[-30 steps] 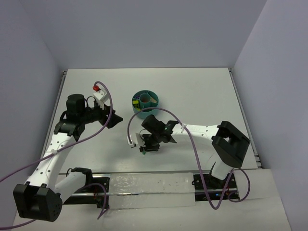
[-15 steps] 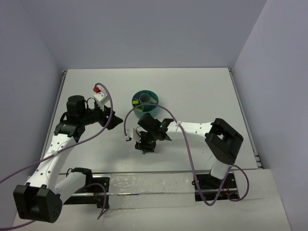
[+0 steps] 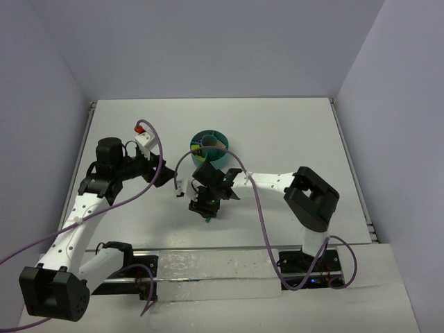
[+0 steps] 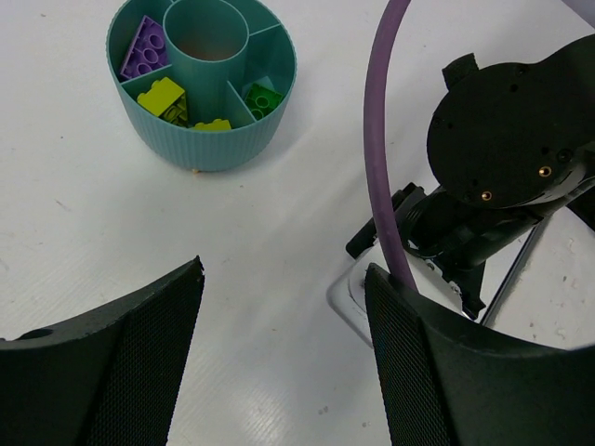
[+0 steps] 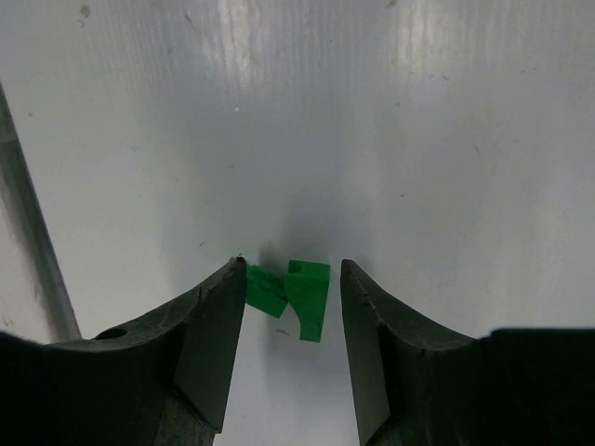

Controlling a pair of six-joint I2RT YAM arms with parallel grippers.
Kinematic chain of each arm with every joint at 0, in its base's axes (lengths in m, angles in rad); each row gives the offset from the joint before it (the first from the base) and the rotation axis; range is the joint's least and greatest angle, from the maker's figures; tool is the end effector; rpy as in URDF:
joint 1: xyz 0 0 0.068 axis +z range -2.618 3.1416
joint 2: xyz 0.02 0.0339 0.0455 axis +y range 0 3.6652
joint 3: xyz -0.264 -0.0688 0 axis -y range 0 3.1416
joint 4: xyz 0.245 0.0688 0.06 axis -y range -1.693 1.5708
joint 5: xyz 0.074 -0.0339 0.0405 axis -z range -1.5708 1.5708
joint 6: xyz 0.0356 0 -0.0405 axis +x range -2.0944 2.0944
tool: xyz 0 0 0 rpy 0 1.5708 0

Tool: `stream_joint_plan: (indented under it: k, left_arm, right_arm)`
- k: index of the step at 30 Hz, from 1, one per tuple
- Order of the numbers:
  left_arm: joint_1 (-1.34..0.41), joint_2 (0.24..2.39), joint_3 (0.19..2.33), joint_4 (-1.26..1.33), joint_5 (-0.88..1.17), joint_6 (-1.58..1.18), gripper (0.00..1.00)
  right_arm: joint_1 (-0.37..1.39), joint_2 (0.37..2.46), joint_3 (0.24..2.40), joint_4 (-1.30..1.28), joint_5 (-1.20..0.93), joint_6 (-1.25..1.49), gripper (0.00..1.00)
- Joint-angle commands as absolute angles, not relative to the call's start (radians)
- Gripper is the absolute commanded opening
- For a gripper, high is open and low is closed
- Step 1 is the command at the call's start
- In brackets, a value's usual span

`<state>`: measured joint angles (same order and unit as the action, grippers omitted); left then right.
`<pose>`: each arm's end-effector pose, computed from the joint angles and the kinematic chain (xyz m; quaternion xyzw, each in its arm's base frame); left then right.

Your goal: Sort the legos into containers by color

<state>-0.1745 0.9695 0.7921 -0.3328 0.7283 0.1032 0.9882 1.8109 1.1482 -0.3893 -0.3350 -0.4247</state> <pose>0.2029 -0.0598 0.2979 0.2900 0.7734 -0.3239 0.4614 0.1917 0.3122 0.1730 -0.6512 0.6972 0.2251 0.1981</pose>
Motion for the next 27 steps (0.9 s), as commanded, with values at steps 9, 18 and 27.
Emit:
stream_joint_plan:
  k: [9, 18, 27]
  left_arm:
    - [-0.169, 0.943, 0.785, -0.322, 0.721, 0.115, 0.77]
    - [-0.169, 0.945, 0.778, -0.315, 0.726, 0.112, 0.77]
    - [-0.168, 0.954, 0.779, -0.312, 0.730, 0.117, 0.77]
  right_arm:
    - [0.980, 1.864, 1.183, -0.395, -0.270, -0.384, 0.52]
    - [0.976, 1.853, 1.145, -0.387, -0.264, -0.404, 0.48]
    - [0.976, 1.849, 1.134, -0.393, -0.268, -0.407, 0.32]
